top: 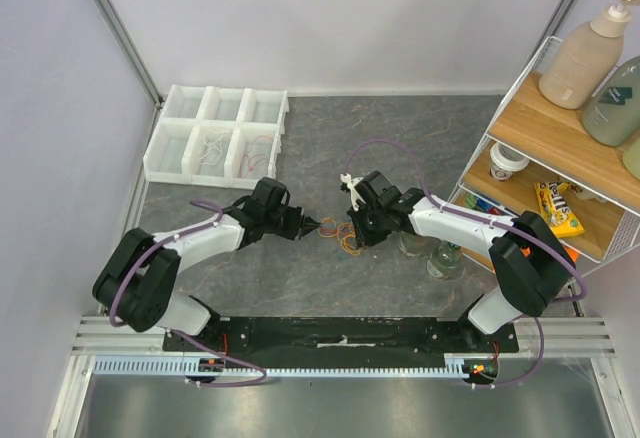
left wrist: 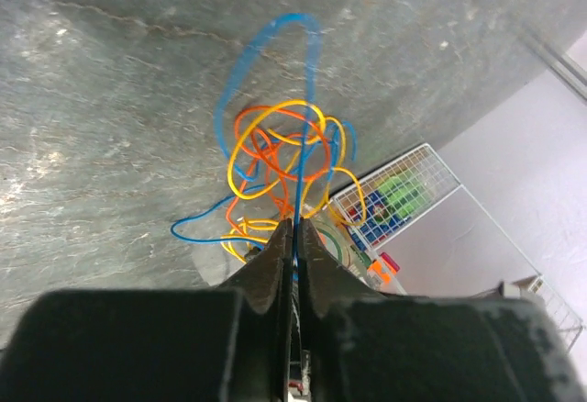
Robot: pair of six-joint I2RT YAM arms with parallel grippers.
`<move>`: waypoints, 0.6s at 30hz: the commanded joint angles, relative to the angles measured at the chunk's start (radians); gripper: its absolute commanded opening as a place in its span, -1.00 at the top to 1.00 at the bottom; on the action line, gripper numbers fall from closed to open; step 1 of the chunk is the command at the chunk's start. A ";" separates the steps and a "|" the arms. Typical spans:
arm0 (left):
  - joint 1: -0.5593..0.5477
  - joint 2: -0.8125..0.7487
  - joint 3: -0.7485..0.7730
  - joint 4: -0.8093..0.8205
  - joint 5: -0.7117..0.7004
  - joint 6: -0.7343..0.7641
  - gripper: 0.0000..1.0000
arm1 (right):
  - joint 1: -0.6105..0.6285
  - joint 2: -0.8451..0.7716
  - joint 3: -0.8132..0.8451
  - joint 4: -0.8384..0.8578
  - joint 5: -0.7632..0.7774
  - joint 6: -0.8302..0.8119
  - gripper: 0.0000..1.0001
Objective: Untangle the cables
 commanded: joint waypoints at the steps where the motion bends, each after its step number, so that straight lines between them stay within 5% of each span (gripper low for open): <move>1: 0.016 -0.145 0.049 -0.038 -0.067 0.165 0.90 | 0.005 -0.031 0.020 0.021 0.050 0.006 1.00; 13: 0.022 -0.837 0.222 -0.414 -0.447 0.947 0.97 | 0.004 -0.005 0.016 -0.019 0.266 0.041 1.00; 18: 0.022 -0.899 0.461 -0.478 -0.435 1.309 0.97 | 0.005 0.010 -0.012 -0.036 0.308 0.029 1.00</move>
